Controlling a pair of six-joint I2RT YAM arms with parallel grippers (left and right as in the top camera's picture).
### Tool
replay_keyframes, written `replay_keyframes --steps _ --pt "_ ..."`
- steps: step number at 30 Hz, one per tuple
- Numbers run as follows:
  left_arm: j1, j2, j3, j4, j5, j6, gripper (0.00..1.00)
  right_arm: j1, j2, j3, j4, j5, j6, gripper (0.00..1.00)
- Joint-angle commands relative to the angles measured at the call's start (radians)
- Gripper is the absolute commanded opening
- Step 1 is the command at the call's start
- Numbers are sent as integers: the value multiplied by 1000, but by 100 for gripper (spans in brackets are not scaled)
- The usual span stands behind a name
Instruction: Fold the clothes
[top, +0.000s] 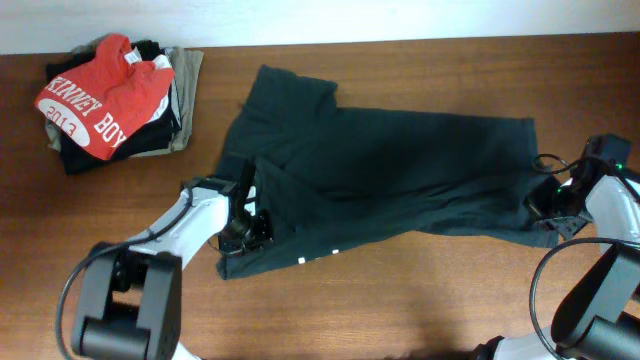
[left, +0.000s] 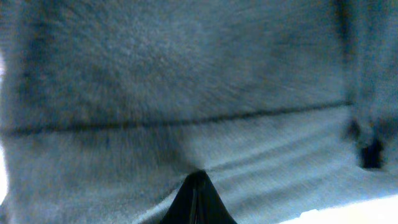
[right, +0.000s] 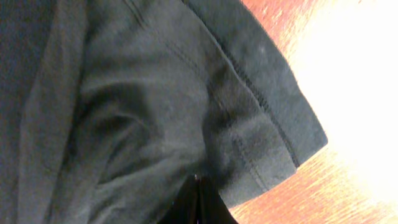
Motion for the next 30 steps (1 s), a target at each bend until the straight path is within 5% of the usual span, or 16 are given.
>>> replay_keyframes --steps 1,10,26,30 --pt "16 48 14 -12 -24 24 2 5 6 -51 24 -4 -5 4" --pt "261 48 14 -196 -95 -21 1 5 6 -135 132 6 63 4" --pt "271 -125 14 -226 -94 32 1 -100 6 -136 11 167 170 4" --pt "270 -125 14 -222 -94 32 1 -98 -52 -130 7 -24 56 4"
